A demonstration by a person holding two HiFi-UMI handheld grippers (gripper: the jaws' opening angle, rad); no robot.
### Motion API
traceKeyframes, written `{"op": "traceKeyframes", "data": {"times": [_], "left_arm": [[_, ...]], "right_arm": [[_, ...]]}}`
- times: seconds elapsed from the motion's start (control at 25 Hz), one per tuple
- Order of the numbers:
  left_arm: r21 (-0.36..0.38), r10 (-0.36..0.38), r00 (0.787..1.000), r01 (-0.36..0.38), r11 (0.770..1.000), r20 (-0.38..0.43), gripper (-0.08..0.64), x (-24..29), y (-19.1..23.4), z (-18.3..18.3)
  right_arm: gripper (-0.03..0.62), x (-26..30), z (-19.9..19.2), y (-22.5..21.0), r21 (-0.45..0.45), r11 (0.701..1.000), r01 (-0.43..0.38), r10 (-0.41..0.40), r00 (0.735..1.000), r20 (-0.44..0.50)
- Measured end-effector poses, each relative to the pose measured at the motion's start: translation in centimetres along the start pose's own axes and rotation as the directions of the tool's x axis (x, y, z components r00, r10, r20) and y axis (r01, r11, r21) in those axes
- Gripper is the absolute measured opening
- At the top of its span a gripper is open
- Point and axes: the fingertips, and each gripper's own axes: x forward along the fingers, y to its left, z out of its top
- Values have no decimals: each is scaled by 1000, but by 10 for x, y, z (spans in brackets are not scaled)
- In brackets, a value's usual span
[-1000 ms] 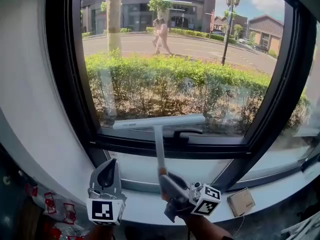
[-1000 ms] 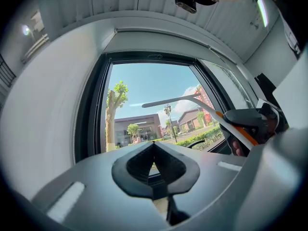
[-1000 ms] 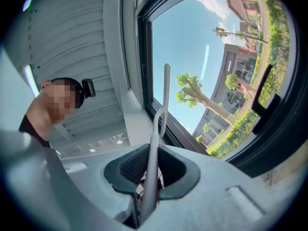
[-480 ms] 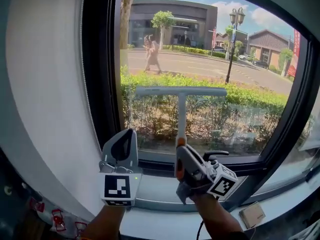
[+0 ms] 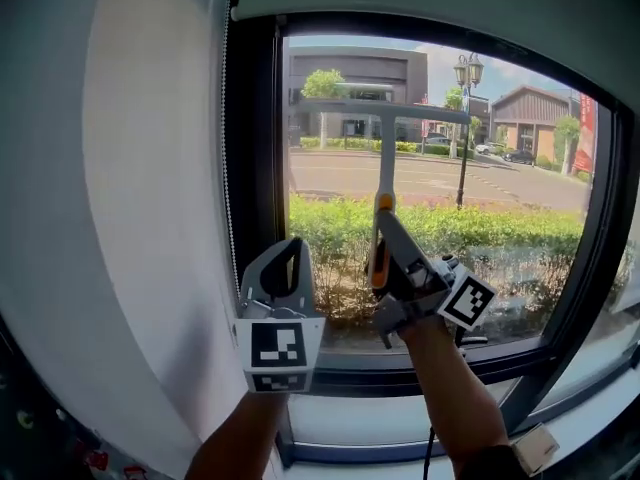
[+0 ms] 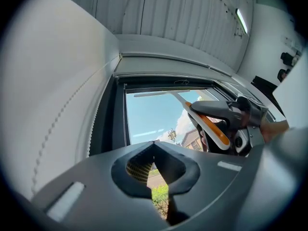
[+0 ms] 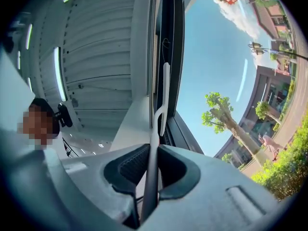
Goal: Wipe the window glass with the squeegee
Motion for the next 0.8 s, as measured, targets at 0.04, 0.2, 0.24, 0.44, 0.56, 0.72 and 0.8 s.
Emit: {"op": "traceKeyframes", "data": {"times": [0.04, 0.2, 0.24, 0.44, 0.56, 0.72, 0.8], "left_arm": [[3, 4, 1000, -4, 1000, 7, 15, 3, 2, 4], [44, 12, 1000, -14, 999, 24, 15, 15, 11, 19], [55, 16, 1000, -17, 998, 24, 15, 18, 13, 21], [96, 45, 999, -47, 994, 29, 15, 26, 15, 31], [108, 64, 997, -67, 992, 33, 15, 29, 15, 37], [123, 73, 997, -76, 990, 33, 15, 35, 10, 42], [126, 78, 996, -81, 989, 32, 15, 36, 7, 42]], "right_arm": [[46, 11, 6, -2, -4, 1000, -12, 12, 1000, 1], [46, 52, 26, -20, -24, 999, -35, 35, 999, -10], [46, 60, 32, -28, -26, 999, -28, 28, 1000, -9], [46, 85, 59, -50, -15, 1000, -28, 28, 1000, 3], [46, 98, 66, -56, -9, 999, -38, 37, 999, -18], [46, 105, 68, -65, 21, 999, -41, 42, 998, -37], [46, 106, 65, -69, 37, 998, -41, 43, 998, -45]]}}
